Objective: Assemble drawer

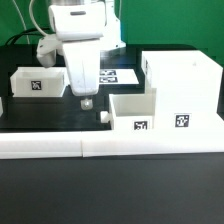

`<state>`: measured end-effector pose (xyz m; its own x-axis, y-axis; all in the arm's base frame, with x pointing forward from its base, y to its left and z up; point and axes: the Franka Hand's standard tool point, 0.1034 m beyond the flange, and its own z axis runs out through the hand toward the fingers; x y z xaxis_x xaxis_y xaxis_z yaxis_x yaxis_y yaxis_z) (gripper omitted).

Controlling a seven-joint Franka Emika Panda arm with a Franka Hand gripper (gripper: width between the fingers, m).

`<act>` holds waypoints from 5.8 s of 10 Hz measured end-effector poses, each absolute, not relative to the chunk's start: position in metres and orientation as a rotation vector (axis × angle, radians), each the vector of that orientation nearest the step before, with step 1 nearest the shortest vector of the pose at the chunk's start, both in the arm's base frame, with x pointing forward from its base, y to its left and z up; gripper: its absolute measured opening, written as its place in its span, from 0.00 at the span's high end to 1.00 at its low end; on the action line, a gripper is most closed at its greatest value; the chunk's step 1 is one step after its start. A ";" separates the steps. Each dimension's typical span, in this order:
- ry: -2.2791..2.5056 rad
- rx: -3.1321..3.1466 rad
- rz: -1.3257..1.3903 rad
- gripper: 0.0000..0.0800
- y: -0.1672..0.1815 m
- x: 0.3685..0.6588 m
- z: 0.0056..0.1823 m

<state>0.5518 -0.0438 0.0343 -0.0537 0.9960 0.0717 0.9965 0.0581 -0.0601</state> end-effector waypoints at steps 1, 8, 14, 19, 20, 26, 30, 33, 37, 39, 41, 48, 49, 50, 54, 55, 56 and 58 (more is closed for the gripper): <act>-2.205 -2.092 -0.005 0.19 -0.039 0.551 0.029; -2.039 -2.205 0.062 0.19 -0.020 0.549 0.019; -2.085 -2.155 0.078 0.19 -0.024 0.553 0.018; -2.181 -2.059 0.060 0.19 -0.010 0.582 0.026; -2.158 -2.082 0.062 0.19 -0.005 0.582 0.026; -2.186 -2.033 0.043 0.19 0.023 0.585 0.031; -2.184 -2.033 0.063 0.19 -0.013 0.575 0.029; -2.149 -2.054 0.080 0.19 -0.012 0.561 0.023; -2.136 -2.050 0.078 0.19 0.014 0.558 0.023; -2.108 -2.074 0.087 0.19 0.022 0.564 0.028; -2.079 -2.096 0.100 0.19 0.023 0.568 0.028; -2.057 -2.280 -0.038 0.19 -0.021 0.537 0.026; -2.053 -2.281 -0.031 0.19 -0.021 0.522 0.026; -2.051 -2.278 -0.024 0.19 -0.021 0.521 0.026; -1.937 -2.431 -0.097 0.19 -0.045 0.503 0.036; -1.874 -2.511 -0.127 0.19 -0.054 0.489 0.043; -1.825 -2.547 -0.126 0.19 -0.053 0.486 0.045; -1.647 -2.656 -0.123 0.19 -0.052 0.486 0.043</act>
Offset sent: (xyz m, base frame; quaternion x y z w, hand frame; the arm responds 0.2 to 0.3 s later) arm 0.0038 0.0201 -0.0111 0.0084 0.0065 0.0180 0.9998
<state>0.4859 -0.0521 0.0429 0.4423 0.8938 0.0739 0.8949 -0.4452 0.0295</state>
